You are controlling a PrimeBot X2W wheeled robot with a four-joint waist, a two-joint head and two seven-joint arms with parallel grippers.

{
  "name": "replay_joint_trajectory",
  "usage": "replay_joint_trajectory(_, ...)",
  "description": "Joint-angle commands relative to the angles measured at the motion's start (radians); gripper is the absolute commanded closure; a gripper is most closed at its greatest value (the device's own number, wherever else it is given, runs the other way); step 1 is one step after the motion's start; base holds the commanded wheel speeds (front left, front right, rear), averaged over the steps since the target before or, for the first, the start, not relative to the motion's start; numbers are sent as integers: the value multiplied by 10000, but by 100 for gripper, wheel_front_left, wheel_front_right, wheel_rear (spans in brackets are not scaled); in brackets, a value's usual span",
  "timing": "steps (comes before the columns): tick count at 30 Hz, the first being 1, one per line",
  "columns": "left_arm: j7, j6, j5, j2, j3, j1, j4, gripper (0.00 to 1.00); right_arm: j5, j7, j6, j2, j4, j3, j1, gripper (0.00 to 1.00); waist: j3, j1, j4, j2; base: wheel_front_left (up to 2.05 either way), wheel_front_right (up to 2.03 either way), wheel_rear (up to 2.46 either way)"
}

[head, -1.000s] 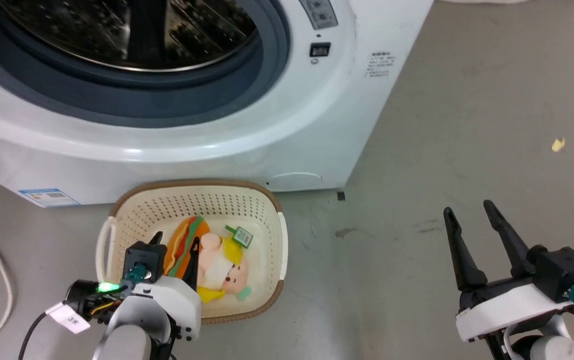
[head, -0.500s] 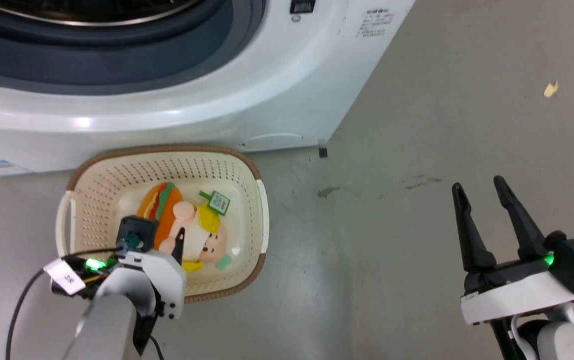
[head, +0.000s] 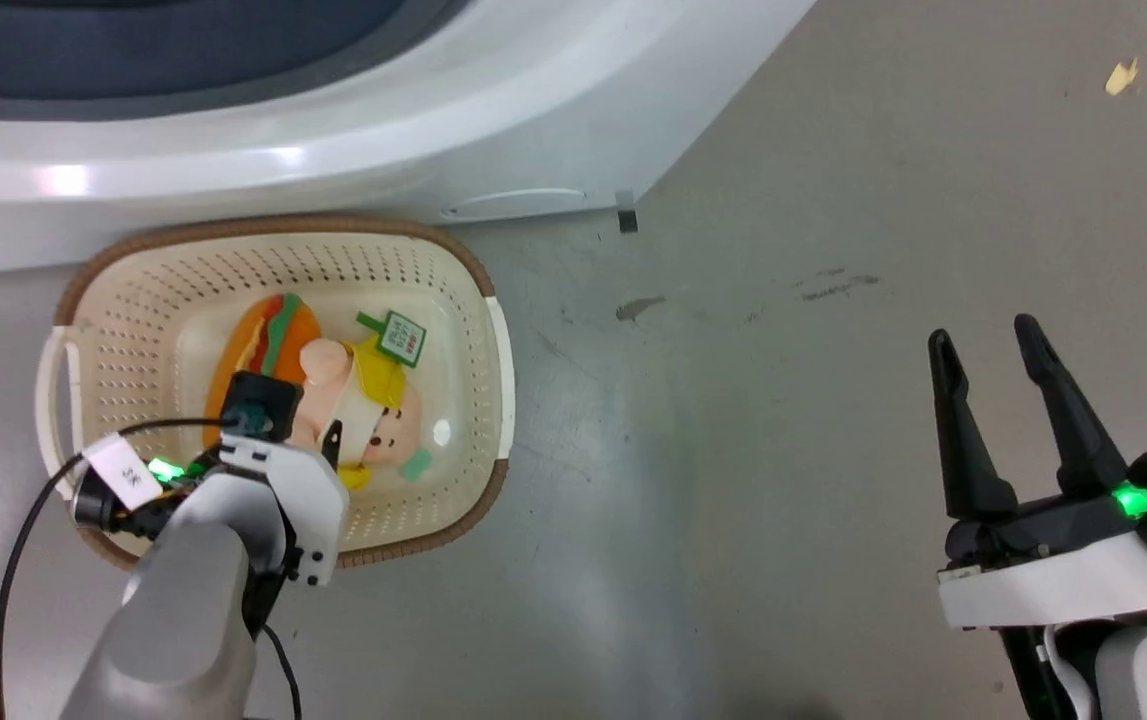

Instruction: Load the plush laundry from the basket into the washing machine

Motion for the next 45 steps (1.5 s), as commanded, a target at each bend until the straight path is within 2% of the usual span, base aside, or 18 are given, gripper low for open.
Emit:
replay_joint_trajectory(1,64,-61,-42,129,-111,-332,251,0,121,-93,-6,2,-125,-46,-234,0,225,-1,-53,-1,0,0,0)
replay_joint_trajectory(19,255,43,13,664,-983,-2743,2480,0,496,-469,-7,3,-608,-51,-401,0,2002,-1,-332,-1,0,0,0)
replay_joint_trajectory(27,-195,538,87,1091,-1370,-3544,3323,0,694,-636,-8,3,-818,87,-445,0,2768,-1,-497,-1,0,0,0)
replay_joint_trajectory(33,-352,529,-14,1138,-1627,-4145,3988,0,837,-762,-8,3,-923,124,-571,0,3332,-1,-595,-1,0,0,0)
replay_joint_trajectory(35,-363,370,-54,1163,-1737,-4317,4223,100,889,-803,-9,3,-941,140,-645,0,3504,-1,-650,-1,0,0,0)
replay_joint_trajectory(45,-636,356,-527,1446,-1898,-4946,5367,100,1269,-1012,-9,3,-841,290,-1157,0,3889,-1,-1074,-1,0,0,0)
